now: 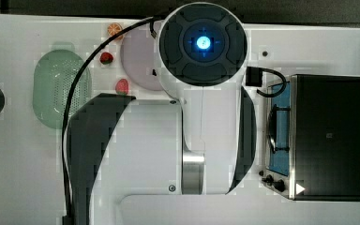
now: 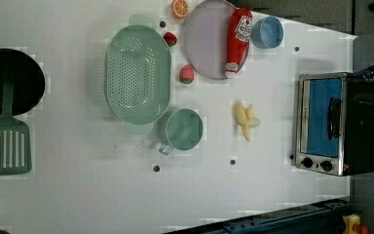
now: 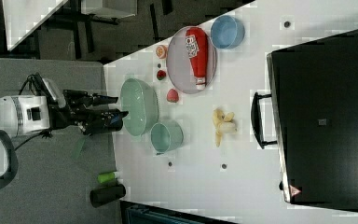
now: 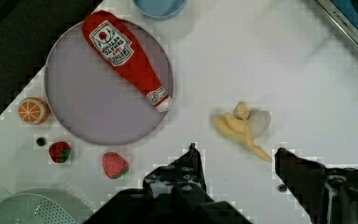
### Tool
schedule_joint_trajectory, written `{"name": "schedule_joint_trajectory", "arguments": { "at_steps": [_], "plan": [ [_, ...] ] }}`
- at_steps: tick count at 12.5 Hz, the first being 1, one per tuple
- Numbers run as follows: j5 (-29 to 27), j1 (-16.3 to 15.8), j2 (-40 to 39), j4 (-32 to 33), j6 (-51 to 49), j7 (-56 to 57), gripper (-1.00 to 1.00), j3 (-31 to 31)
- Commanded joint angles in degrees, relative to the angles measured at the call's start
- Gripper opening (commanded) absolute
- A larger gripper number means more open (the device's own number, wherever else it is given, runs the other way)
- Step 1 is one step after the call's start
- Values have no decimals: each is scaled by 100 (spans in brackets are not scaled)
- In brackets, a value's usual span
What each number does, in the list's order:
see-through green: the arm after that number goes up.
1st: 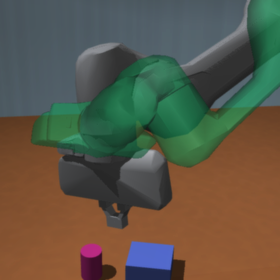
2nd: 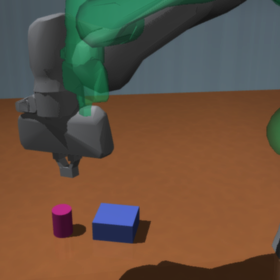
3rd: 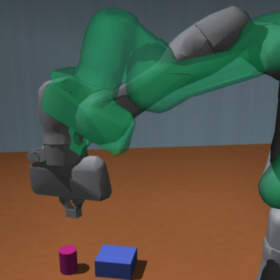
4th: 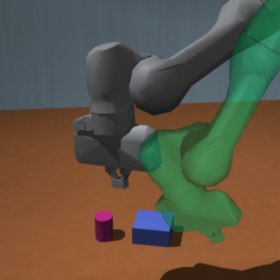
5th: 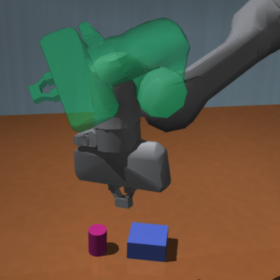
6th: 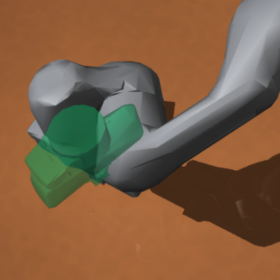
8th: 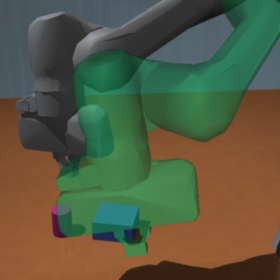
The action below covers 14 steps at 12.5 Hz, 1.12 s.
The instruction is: Pick Banana and place it in mug.
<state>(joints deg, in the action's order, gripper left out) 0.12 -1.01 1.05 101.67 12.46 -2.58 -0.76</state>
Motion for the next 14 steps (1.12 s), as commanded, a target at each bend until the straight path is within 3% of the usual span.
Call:
{"name": "schedule_joint_trajectory", "arguments": {
  "at_steps": [1, 3, 7, 14],
  "plan": [
    [-23, 13, 1382, 1164, -467, 50, 57, -439],
    [-24, 11, 1377, 1215, -462, 50, 100, -436],
    [-24, -12, 1156, 1499, -209, 213, 100, -409],
    [-24, -19, 141, 2496, 1878, 2405, 100, -414]
  ]
}}
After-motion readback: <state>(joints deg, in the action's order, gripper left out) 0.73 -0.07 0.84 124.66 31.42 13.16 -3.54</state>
